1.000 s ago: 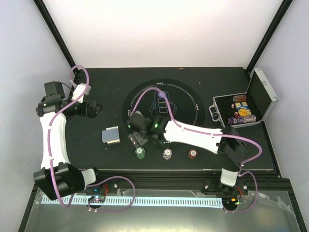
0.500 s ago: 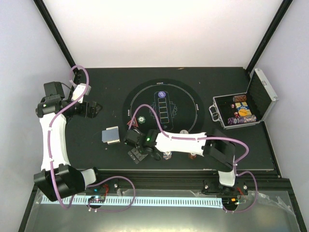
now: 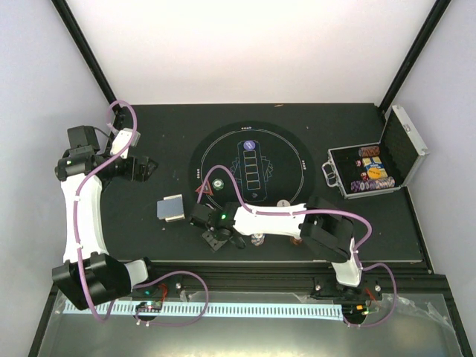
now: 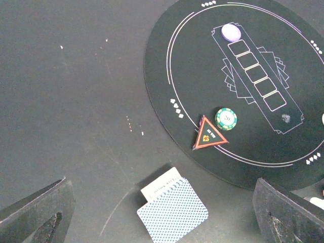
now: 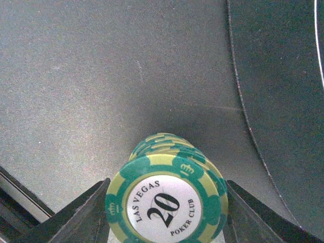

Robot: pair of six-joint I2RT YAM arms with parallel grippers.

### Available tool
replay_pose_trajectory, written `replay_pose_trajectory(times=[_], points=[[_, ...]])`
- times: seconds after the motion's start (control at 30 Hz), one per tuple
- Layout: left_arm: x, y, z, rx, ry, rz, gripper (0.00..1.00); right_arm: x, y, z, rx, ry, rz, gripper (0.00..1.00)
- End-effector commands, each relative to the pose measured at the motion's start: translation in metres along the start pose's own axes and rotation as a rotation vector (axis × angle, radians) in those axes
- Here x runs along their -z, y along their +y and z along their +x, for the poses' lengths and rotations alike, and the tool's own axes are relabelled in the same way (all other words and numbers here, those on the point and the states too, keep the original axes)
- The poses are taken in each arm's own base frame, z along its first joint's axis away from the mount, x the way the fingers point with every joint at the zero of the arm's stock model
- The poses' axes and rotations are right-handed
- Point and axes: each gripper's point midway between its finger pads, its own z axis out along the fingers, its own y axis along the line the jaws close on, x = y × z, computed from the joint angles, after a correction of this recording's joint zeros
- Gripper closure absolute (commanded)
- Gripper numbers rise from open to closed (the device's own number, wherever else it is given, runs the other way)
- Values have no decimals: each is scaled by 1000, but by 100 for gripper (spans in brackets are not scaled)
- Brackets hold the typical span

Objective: Distribute texas hold em gaming equipment

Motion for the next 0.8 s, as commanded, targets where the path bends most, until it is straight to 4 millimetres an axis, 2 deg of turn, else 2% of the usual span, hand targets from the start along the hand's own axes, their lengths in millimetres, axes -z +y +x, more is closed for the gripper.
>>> replay_pose_trajectory(times=[0.0, 0.23, 0.43, 0.6, 0.77], points=[[14, -7, -12, -23, -38, 3, 1, 6, 6, -15, -8, -43, -16, 41], [12, -7, -8, -19, -29, 5, 1, 10, 5, -20, -5, -56, -3, 48], [12, -6, -9, -24, -31, 1, 1, 6, 2, -19, -3, -52, 18, 52], [13, -6, -8, -26, -28, -3, 1, 2, 0, -19, -4, -49, 26, 61], [15, -6, -9, -32, -32, -9, 1, 11, 1, -25, -3, -77, 18, 72]])
